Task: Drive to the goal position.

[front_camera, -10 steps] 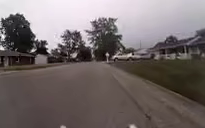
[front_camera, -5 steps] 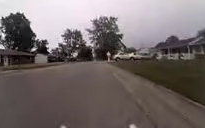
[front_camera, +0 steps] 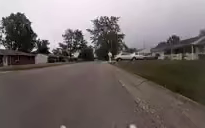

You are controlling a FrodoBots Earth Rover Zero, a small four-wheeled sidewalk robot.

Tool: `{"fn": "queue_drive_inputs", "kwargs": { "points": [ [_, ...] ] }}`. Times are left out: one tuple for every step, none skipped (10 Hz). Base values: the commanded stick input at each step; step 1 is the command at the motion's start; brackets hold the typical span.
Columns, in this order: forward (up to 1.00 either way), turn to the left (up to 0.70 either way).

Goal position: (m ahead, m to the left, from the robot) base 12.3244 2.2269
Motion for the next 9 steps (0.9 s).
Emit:
{"fn": "queue_drive_inputs", "kwargs": {
  "points": [
    [1.00, -0.15],
    [1.00, 0.00],
    [1.00, 0.00],
    [1.00, 0.00],
    [1.00, 0.00],
    [1.00, 0.00],
    [1.00, 0.00],
    [1.00, 0.00],
    [1.00, 0.00]
  ]
}}
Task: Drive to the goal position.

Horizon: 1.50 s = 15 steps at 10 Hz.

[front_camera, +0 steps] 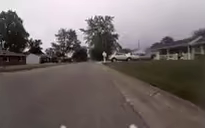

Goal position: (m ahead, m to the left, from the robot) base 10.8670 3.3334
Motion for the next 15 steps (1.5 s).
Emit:
{"fn": "queue_drive_inputs", "kwargs": {
  "points": [
    [1.00, -0.27],
    [1.00, -0.02],
    [1.00, 0.00],
    [1.00, 0.00],
    [1.00, 0.00],
    [1.00, 0.07],
    [1.00, 0.40],
    [1.00, 0.40],
    [1.00, 0.40],
    [1.00, 0.39],
    [1.00, 0.02],
    [1.00, 0.00],
    [1.00, 0.00],
    [1.00, 0.00],
    [1.00, 0.00]
  ]
}}
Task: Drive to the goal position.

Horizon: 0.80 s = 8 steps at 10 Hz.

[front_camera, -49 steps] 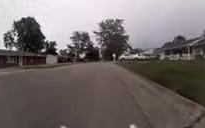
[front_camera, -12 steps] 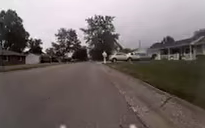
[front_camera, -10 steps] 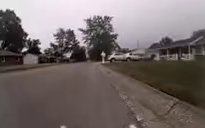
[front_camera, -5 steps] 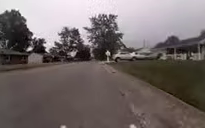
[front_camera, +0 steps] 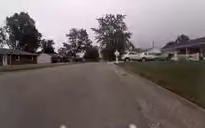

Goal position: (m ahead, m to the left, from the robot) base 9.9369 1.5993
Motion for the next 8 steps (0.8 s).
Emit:
{"fn": "queue_drive_inputs", "kwargs": {
  "points": [
    [1.00, 0.00],
    [1.00, 0.00],
    [1.00, 0.00],
    [1.00, 0.00],
    [1.00, 0.00],
    [1.00, -0.01],
    [1.00, -0.04],
    [1.00, -0.20]
  ]
}}
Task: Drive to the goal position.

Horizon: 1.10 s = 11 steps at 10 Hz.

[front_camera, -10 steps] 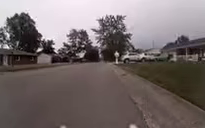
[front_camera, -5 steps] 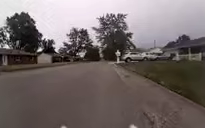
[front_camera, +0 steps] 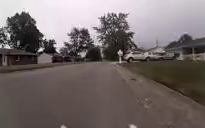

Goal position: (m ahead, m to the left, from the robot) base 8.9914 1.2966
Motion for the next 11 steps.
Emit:
{"fn": "queue_drive_inputs", "kwargs": {
  "points": [
    [1.00, -0.37],
    [1.00, -0.40],
    [1.00, -0.25],
    [1.00, 0.00],
    [1.00, 0.00],
    [1.00, 0.00],
    [1.00, 0.00],
    [1.00, 0.00],
    [1.00, 0.00],
    [1.00, 0.00],
    [1.00, 0.00]
  ]
}}
